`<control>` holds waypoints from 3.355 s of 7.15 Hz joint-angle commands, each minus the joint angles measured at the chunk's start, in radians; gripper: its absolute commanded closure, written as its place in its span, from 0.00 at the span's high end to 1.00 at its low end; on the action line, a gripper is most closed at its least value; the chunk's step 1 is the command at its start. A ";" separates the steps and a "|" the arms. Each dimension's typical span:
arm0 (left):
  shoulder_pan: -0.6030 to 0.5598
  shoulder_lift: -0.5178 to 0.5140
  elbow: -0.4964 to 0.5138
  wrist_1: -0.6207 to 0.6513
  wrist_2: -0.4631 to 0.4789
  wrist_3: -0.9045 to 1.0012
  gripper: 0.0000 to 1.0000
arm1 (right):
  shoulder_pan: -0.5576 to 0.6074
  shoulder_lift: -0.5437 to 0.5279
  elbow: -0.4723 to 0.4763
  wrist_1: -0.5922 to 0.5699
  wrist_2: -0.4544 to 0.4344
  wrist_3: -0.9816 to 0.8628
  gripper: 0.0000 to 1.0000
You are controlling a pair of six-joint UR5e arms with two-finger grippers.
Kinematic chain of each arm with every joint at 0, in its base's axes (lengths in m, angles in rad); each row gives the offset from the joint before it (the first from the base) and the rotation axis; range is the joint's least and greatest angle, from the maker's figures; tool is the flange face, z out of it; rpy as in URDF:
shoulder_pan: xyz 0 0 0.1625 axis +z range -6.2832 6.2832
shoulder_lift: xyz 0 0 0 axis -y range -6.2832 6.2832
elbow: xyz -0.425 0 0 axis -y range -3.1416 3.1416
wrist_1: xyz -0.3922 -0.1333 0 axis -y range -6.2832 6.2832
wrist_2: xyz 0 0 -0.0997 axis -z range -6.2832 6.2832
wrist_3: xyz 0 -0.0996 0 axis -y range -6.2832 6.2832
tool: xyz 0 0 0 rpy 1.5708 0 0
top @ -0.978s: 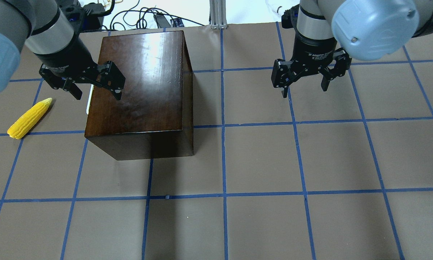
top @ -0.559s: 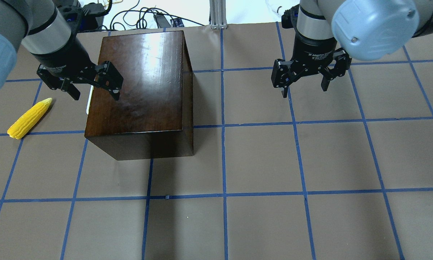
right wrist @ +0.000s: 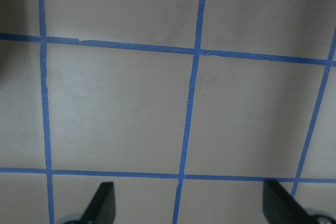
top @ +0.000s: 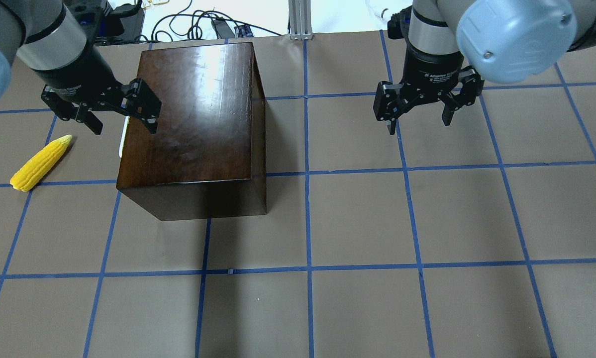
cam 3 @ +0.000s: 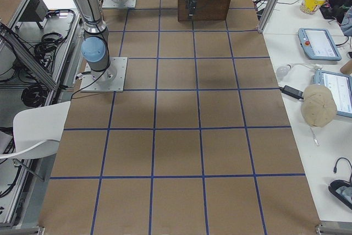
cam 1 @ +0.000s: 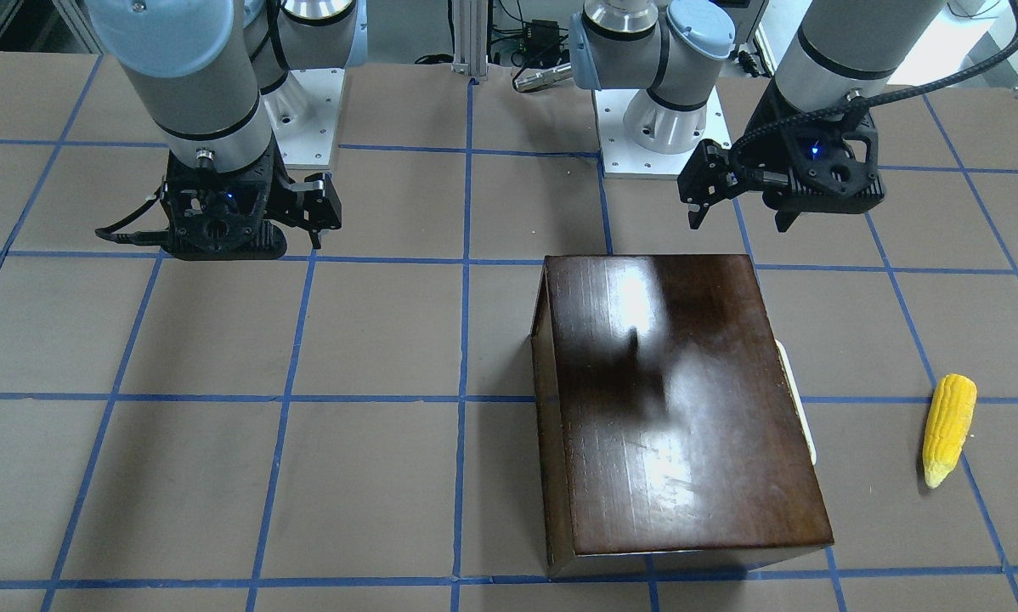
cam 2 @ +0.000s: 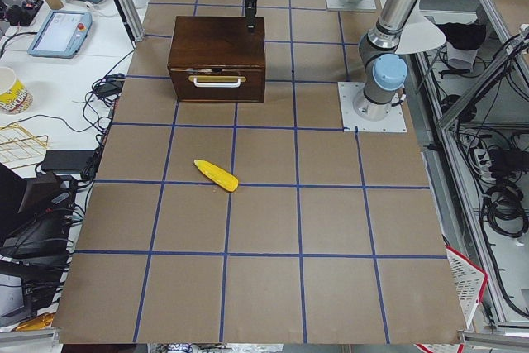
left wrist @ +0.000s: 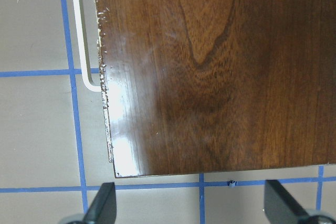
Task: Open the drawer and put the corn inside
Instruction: 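Move the left gripper down beside the cabinet to the white drawer handle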
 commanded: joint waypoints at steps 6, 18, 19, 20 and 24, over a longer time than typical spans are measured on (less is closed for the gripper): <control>0.048 -0.019 0.013 0.047 0.005 -0.014 1.00 | 0.000 0.000 0.000 0.000 0.000 0.000 1.00; 0.430 -0.243 0.074 0.093 -0.231 0.427 1.00 | 0.000 0.000 0.000 0.000 0.000 0.000 1.00; 0.430 -0.267 0.073 0.095 -0.251 0.444 1.00 | 0.000 0.000 0.000 0.000 0.000 0.000 1.00; 0.430 -0.287 0.071 0.096 -0.252 0.444 1.00 | 0.000 0.000 0.000 0.000 0.000 0.000 1.00; 0.429 -0.353 0.073 0.136 -0.320 0.469 1.00 | 0.000 0.000 0.000 0.000 0.000 0.000 1.00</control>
